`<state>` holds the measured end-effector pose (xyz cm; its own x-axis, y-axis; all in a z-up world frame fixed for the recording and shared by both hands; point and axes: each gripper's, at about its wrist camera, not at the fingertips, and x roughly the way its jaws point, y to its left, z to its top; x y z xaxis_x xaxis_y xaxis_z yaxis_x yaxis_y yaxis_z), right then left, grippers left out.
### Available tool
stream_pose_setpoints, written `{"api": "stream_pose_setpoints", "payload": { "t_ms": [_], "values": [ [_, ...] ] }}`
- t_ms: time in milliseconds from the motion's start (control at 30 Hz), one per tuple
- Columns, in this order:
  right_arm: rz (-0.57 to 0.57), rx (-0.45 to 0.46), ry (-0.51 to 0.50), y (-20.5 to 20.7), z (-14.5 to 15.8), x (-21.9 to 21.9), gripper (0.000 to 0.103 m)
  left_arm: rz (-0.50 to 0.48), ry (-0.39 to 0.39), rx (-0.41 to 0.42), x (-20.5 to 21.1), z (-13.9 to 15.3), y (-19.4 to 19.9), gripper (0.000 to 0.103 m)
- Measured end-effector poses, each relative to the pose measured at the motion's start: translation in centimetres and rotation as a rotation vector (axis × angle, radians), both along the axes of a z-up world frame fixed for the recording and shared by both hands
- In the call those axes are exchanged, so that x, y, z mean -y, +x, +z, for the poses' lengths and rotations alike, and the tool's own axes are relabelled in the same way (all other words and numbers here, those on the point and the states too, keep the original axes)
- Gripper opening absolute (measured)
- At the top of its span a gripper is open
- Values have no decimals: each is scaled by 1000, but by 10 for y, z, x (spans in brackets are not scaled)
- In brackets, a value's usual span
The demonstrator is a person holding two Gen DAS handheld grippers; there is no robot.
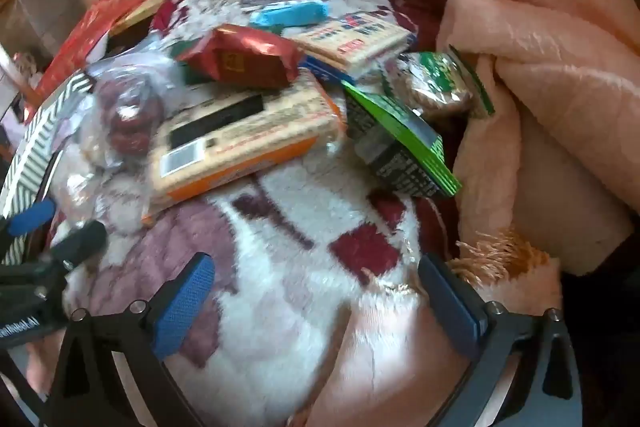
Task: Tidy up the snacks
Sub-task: 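Reach the left gripper to the clear bag of nuts and grasp it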
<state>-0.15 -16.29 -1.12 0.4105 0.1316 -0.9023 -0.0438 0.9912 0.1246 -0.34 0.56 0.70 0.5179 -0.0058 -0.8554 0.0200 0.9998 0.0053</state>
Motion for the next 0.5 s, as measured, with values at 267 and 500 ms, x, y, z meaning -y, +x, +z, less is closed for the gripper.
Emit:
{"api": "stream_pose_setpoints", "payload": {
  "t_ms": [267, 500],
  "values": [
    [106, 63, 57, 0, 40, -27, 102, -6, -67, 20, -43, 36, -4, 103],
    [148, 95, 72, 3, 58, -45, 102, -36, -129, 6, -56, 28, -4, 103]
  ]
}}
